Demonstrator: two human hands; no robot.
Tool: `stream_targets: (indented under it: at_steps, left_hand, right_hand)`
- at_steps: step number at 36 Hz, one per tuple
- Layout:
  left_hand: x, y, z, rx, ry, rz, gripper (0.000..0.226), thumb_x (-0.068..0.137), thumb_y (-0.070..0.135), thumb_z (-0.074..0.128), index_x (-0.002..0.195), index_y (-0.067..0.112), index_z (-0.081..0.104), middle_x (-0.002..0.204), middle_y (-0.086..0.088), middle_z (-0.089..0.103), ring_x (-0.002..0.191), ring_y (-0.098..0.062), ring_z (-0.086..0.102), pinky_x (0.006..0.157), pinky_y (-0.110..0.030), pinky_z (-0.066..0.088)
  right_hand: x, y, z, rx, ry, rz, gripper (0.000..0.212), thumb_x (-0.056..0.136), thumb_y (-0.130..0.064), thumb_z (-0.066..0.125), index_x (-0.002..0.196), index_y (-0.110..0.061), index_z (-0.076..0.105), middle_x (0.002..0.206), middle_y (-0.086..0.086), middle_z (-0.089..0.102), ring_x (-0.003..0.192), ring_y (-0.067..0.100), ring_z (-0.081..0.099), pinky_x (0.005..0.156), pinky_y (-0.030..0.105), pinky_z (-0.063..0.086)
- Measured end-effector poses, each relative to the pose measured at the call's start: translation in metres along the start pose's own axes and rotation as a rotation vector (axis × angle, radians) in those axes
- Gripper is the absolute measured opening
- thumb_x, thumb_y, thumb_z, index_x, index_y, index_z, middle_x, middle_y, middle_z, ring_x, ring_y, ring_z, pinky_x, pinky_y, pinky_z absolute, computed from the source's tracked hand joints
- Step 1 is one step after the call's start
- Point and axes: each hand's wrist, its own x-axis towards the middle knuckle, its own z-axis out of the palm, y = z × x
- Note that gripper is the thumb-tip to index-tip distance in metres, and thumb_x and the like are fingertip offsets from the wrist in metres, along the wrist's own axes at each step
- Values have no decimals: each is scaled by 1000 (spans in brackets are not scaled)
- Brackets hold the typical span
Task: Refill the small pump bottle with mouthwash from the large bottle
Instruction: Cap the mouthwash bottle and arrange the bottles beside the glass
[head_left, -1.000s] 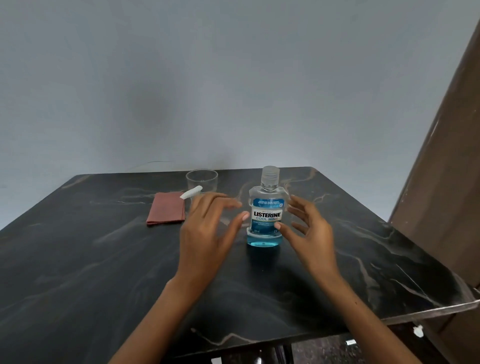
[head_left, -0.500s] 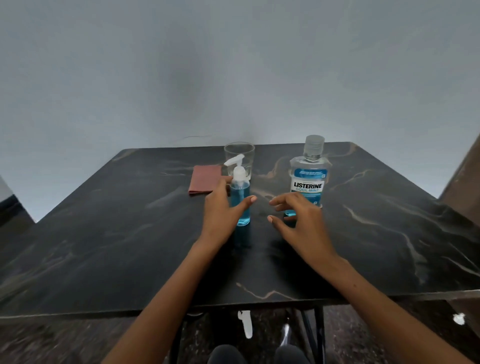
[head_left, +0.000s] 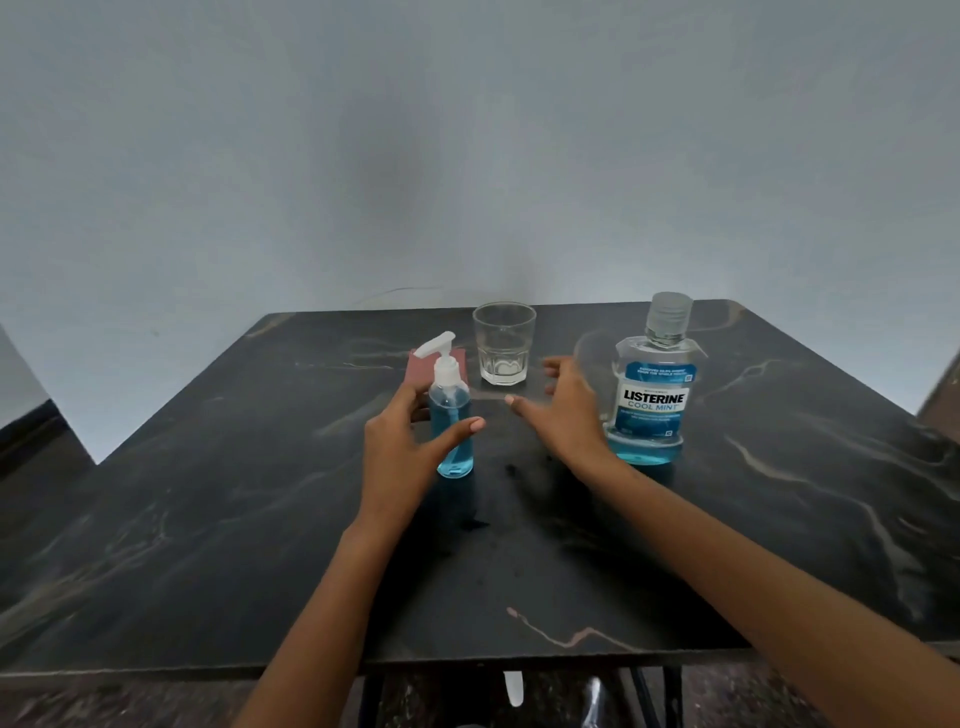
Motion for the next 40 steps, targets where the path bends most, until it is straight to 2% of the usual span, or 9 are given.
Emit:
stream_targets:
  at_steps: [2,6,11,21,25,29,32,36,40]
  left_hand:
    - [0,1,-1,-17,-4,10,72,65,50,73,123,11,60,108,7,68,92,4,61,76,-2,44]
    - [-3,2,-2,-16,-8,9,70,67,49,69,123,8,59,112,5,66,93,-3,61,79,-3,45]
    - [-5,0,-3,-49,11,-13,61,68,47,70,117,12,60,115,1,68,101,-10,64,86,-19,53]
    - [-4,-3,-2,-72,1,16,52,67,52,68,110,26,56,109,13,64,98,5,61,81,-7,49]
    - [-4,-5,-2,-82,5,19,50,67,49,69,109,26,57,107,14,65,98,2,62,81,-5,48]
    - [-4,-6,-1,-88,5,20,48,67,49,70,108,28,57,104,18,64,96,3,62,80,-5,48]
    - [-4,-7,-1,-87,5,22,46,69,45,71,109,26,58,104,14,66,95,-2,64,78,-5,48]
    - [-5,-8,-1,-95,7,18,45,69,43,72,108,24,58,106,8,67,97,-5,65,79,-8,50]
    - [-6,-8,-1,-92,12,-4,47,70,42,73,110,22,60,108,7,68,97,-5,64,80,-17,51]
  right_hand:
    - [18,1,11,-2,44,23,72,72,-27,80,128,-6,40,131,13,49,120,26,48,99,35,42]
    - [47,4,30,26,114,88,89,65,-29,84,133,-6,33,136,14,45,122,30,47,97,34,40]
    - [68,5,48,86,122,147,105,56,-32,89,136,-10,26,134,14,49,121,31,50,94,38,44]
    - [78,5,60,15,151,105,80,62,-35,85,121,-9,38,122,12,58,110,29,57,83,31,45]
    - [63,8,51,-12,115,68,77,64,-37,84,119,-10,37,121,12,58,108,27,58,78,27,42]
    - [34,7,34,-19,53,29,75,65,-36,83,117,-11,36,117,9,57,102,22,56,80,28,46]
    - [8,4,17,-23,5,19,77,64,-35,85,119,-10,37,119,10,58,106,23,56,85,29,46]
    - [-26,0,-11,38,-77,38,82,61,-33,87,123,-13,37,123,6,57,107,17,55,85,23,42]
    - [-53,-3,-33,82,-130,31,83,59,-31,88,123,-17,37,113,-6,54,101,5,50,84,16,38]
